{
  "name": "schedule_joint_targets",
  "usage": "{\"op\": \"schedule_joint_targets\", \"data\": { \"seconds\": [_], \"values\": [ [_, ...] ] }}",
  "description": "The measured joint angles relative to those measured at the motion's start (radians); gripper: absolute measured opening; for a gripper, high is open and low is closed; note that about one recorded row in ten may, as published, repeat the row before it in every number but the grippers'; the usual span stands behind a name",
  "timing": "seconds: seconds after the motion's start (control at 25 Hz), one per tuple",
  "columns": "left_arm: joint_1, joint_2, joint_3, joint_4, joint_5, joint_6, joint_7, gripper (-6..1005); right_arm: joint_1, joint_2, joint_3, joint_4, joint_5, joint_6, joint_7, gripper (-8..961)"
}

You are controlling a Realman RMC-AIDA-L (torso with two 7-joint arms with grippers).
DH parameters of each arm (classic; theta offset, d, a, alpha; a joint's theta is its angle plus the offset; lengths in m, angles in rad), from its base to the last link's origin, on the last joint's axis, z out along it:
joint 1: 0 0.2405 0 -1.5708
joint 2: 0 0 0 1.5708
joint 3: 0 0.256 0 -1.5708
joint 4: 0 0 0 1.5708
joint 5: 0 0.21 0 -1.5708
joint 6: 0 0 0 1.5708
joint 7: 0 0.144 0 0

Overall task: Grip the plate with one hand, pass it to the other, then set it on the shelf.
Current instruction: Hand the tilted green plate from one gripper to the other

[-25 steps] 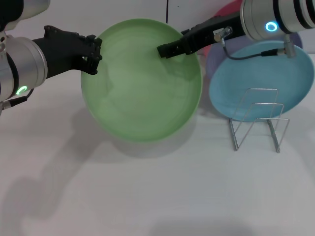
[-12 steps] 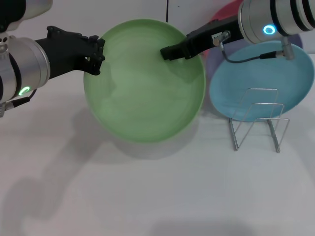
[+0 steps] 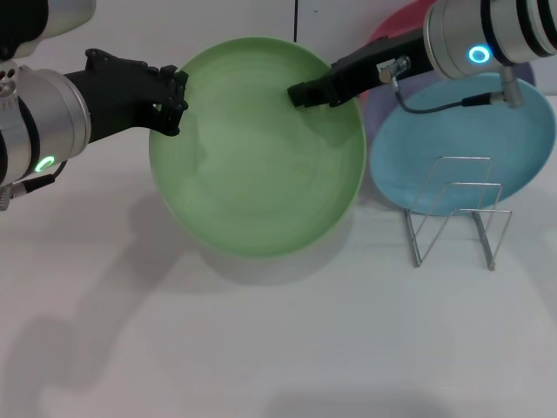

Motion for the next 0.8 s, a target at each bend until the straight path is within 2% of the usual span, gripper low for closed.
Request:
{"op": "schedule_joint_targets", "data": {
  "seconds": [0.28,0.4,0.52,0.6,0.8],
  "values": [
    [0.004,0.002,-0.003,-0.005,-0.01,0.006,0.005,36,0.002,0.002,-0.014,-0.016,-0.026,-0.002,0.005,352],
    [0.003,0.006,-0.01,-0.03,-0.062,-0.011,0.042,36,-0.01,0.008,-0.081,-0.061,-0.124,0.057,0.05,293],
    [0.003,0.005,-0.01,-0.045,-0.069,-0.017,0.051,36,-0.008,0.009,-0.107,-0.071,-0.144,0.072,0.064,247],
    [0.0,0.004,-0.007,-0.055,-0.073,-0.019,0.061,153,-0.006,0.009,-0.125,-0.074,-0.15,0.091,0.068,236],
    [0.005,0.005,-0.012,-0.062,-0.074,-0.016,0.067,311,-0.006,0.009,-0.137,-0.081,-0.16,0.098,0.073,187]
  ]
}}
